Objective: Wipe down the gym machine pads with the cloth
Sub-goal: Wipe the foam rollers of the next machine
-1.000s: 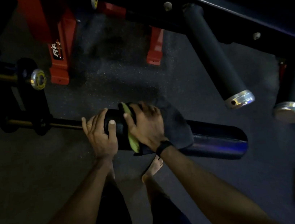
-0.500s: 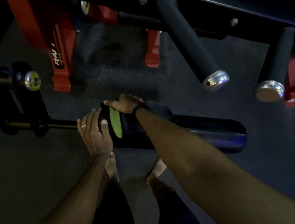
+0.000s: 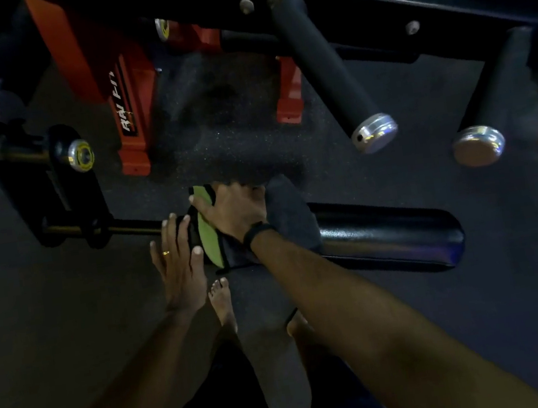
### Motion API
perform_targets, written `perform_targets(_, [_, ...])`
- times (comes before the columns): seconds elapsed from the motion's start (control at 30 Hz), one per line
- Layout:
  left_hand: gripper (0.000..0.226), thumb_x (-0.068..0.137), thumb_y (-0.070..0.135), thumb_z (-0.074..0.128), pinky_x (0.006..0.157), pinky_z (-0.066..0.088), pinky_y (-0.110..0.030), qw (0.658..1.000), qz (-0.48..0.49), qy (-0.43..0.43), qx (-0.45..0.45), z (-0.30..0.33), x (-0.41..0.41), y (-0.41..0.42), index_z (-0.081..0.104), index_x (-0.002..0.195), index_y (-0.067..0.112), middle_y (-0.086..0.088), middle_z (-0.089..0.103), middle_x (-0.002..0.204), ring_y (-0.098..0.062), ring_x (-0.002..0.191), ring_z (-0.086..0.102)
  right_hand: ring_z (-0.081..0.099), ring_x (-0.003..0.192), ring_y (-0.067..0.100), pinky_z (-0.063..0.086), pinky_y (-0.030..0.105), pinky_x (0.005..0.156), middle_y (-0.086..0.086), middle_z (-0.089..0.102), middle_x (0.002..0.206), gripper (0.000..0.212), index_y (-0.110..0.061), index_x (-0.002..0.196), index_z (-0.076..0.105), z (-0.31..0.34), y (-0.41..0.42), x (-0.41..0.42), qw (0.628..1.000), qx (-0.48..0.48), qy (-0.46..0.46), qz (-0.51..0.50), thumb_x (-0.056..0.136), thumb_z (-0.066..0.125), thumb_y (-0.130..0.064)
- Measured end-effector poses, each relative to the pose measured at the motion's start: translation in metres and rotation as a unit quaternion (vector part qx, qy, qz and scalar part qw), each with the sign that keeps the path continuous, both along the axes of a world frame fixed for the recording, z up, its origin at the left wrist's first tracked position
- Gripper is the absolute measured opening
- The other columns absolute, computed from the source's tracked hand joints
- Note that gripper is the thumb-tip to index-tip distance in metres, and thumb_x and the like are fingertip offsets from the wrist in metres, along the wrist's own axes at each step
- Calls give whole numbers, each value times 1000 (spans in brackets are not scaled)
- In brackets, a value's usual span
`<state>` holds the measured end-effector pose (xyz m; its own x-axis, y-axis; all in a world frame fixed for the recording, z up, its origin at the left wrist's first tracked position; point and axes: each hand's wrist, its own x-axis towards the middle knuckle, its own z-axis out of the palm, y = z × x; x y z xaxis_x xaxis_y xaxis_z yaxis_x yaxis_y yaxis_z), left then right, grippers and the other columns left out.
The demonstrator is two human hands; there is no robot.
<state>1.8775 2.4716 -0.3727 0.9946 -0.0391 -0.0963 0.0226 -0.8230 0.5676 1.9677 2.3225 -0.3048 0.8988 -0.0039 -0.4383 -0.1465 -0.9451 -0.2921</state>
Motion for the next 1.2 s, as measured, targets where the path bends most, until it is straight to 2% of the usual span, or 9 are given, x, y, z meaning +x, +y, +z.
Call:
perform_targets(0.1, [61, 96, 44, 21, 119, 6, -51, 999, 33, -1, -26, 8, 5, -2, 38, 148, 17, -5, 33, 158, -19, 151, 20, 60, 108, 33, 40, 46, 93, 12, 66, 118, 59, -19, 124, 62, 1, -15, -16, 998, 9, -61, -12, 97, 38, -66])
perform_targets(0.2, [55, 80, 28, 40, 113, 13, -40, 987, 144, 20, -65, 21, 19, -22, 53, 132, 15, -8, 52, 141, -23, 138, 40, 58, 111, 32, 38, 46, 97, 10, 64, 121, 55, -23, 126, 64, -6, -51, -41, 995, -27, -93, -33, 98, 40, -63])
perform_targets(0.33, [40, 87, 31, 44, 109, 19, -38, 964, 252, 15, -79, 32, 51, -50, 63, 116, 11, -10, 64, 124, -28, 124, 53, 66, 89, 33, 45, 42, 86, 7, 71, 92, 39, -23, 95, 73, -12, -125, -65, 980, -79, -146, -108, 95, 51, -55])
perform_targets(0.57, [50, 101, 45, 46, 118, 14, -51, 963, 200, 152, 98, 30, 86, -61, 67, 118, 3, -25, 63, 124, -41, 125, 50, 63, 98, 33, 37, 51, 105, 10, 71, 99, 47, -23, 103, 73, -9, -266, -131, 959, -168, -124, -194, 91, 41, -55])
perform_targets(0.7, [48, 103, 39, 45, 115, 18, -48, 965, 196, 131, 115, 38, 81, -66, 68, 114, -2, -30, 64, 118, -45, 117, 55, 57, 118, 34, 18, 61, 115, 12, 67, 118, 56, -15, 120, 69, -12, -288, -158, 947, -167, -133, -241, 94, 40, -55])
perform_targets(0.8, [44, 105, 32, 44, 110, 24, -51, 975, 157, 91, 126, 34, 74, -61, 70, 113, -3, -35, 64, 108, -49, 110, 56, 53, 124, 33, 17, 65, 113, 11, 64, 125, 52, -16, 123, 67, -12, -281, -169, 943, -170, -150, -244, 95, 45, -53])
perform_targets(0.93, [47, 91, 31, 44, 109, 27, -54, 982, 163, 24, 97, 33, 66, -62, 71, 109, -5, -38, 65, 105, -52, 107, 59, 55, 118, 38, 34, 57, 104, 15, 65, 122, 56, -16, 114, 68, -3, -308, -133, 946, -141, -8, -291, 95, 40, -60])
perform_targets(1.07, [39, 92, 25, 52, 112, 27, -51, 982, 183, -28, 26, 33, 60, -63, 72, 109, -4, -33, 67, 111, -46, 114, 59, 52, 126, 43, 39, 47, 103, 23, 55, 138, 72, -6, 132, 55, 2, -336, -85, 928, -70, 157, -331, 93, 51, -67])
perform_targets(1.2, [42, 91, 32, 49, 117, 26, -48, 978, 199, -46, -46, 16, 53, -53, 73, 113, 7, -17, 69, 122, -30, 126, 55, 55, 120, 44, 40, 48, 100, 25, 60, 129, 64, -3, 123, 60, 0, -325, -93, 937, -109, 122, -309, 96, 50, -60])
